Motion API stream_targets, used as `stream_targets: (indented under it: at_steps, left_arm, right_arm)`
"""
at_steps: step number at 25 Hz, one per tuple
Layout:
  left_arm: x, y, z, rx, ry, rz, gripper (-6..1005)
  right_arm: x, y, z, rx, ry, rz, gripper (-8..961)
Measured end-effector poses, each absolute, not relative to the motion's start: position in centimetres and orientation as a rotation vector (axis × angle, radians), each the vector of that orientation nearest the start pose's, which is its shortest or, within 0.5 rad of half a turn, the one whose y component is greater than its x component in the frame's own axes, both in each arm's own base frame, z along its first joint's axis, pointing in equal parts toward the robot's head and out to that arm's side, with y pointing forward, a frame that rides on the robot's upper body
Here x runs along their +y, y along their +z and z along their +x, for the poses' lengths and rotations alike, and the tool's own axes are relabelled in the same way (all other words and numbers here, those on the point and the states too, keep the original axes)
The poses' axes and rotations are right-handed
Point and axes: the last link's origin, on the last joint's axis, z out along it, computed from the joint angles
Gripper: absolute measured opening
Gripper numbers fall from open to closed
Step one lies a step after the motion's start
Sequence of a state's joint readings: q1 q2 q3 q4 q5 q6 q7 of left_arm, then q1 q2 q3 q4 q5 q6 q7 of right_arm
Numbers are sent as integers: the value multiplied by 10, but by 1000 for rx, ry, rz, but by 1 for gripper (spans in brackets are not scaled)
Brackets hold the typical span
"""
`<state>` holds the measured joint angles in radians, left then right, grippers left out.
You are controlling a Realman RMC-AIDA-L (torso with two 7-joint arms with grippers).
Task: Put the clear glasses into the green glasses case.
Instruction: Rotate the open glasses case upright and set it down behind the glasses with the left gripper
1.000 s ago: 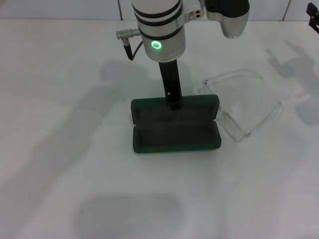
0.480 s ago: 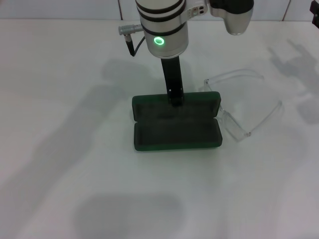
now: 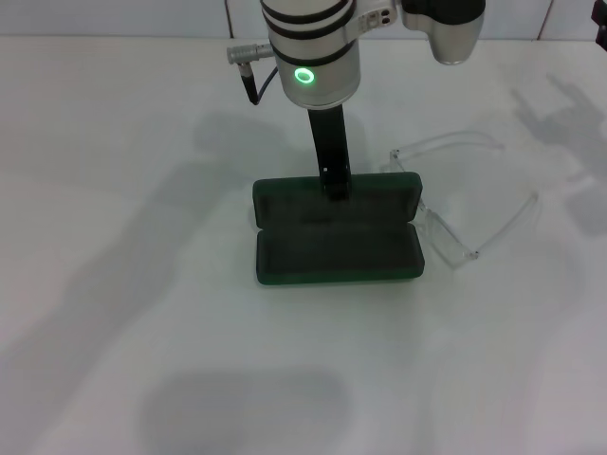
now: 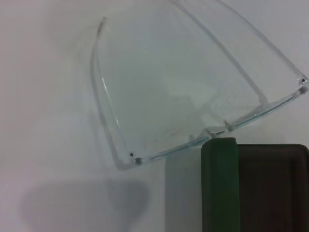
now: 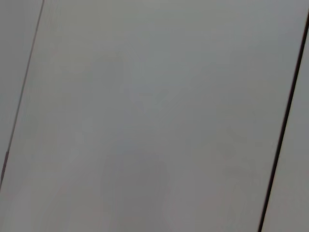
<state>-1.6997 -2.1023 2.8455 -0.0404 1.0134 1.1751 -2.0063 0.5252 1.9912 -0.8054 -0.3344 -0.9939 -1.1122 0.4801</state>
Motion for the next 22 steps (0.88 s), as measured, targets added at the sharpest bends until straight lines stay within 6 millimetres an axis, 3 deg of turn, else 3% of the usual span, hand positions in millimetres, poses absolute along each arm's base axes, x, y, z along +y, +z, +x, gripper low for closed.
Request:
stream_targets:
  at_steps: [22]
  left_arm:
    - [408,-99,-38,-14,1022,-2934,266]
  right_arm:
    - [393,68,306,208,637,-1808,623]
